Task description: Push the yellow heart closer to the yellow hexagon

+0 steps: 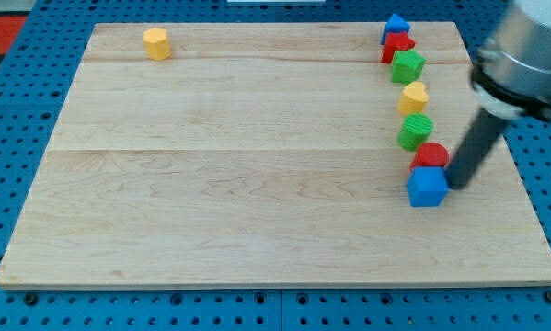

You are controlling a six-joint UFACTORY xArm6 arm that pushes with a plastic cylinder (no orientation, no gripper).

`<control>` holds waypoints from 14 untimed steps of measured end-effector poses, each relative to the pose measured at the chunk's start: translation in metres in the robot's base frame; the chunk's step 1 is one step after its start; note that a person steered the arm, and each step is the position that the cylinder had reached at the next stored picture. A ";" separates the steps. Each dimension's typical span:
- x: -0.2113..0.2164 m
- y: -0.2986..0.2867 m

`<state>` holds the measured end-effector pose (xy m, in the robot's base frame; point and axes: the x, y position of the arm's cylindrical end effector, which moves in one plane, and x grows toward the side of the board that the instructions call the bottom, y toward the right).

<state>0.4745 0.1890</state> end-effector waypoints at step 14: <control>-0.208 -0.245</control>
<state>0.2668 -0.0564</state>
